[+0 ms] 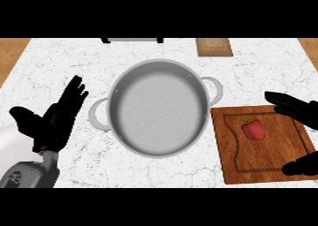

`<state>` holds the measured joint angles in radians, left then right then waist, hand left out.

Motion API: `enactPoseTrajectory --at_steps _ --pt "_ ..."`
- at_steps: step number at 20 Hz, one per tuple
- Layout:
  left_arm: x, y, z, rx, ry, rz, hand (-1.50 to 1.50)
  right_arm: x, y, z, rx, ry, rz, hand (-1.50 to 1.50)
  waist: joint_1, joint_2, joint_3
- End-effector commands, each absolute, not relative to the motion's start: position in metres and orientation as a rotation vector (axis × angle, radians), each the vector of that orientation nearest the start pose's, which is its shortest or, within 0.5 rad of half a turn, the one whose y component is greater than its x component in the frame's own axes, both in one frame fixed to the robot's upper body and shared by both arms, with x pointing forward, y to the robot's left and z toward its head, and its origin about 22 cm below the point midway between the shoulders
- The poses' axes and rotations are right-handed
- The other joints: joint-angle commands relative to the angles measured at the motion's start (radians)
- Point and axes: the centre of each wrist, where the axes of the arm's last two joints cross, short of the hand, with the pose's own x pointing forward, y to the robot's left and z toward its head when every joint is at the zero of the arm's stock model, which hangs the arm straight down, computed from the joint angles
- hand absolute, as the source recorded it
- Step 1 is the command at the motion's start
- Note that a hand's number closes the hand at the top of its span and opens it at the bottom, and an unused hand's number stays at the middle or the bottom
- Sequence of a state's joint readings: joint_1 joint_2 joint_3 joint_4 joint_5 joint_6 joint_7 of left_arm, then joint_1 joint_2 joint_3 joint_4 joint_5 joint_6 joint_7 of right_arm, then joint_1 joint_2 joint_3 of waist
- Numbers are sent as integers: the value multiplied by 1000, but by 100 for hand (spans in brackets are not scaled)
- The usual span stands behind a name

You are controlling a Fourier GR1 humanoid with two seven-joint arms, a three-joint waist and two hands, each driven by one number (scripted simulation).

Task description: Pick the bell pepper from the cutting board and place it in the pot

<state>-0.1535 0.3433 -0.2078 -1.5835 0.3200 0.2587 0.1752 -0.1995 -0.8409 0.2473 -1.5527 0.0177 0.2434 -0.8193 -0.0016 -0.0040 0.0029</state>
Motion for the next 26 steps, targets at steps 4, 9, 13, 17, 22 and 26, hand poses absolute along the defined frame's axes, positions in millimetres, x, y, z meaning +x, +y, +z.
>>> enactPoseTrajectory --at_steps 4,9,13,17,22,26 --pt "270 232 56 39 -1473 -7 0 269 -382 178 -147 -1999 1627 -150 -16 -2 -3" --pt "270 233 61 14 -1482 -1 0 263 -373 210 -277 -1800 1823 -150 -9 1 -4" --pt "256 227 51 30 -1472 -16 0 252 -355 228 -361 -1657 1877 -150 -8 -1 -4" --pt "269 236 65 17 -1473 -23 0 249 -338 224 -424 -1540 1866 -150 -3 2 -4" --pt "266 217 64 10 -1472 -23 0 250 -326 192 -458 -1479 1836 -150 3 4 -3" --pt "272 234 69 0 -1459 -21 0 264 -328 182 -479 -1370 1860 -150 7 6 -3"
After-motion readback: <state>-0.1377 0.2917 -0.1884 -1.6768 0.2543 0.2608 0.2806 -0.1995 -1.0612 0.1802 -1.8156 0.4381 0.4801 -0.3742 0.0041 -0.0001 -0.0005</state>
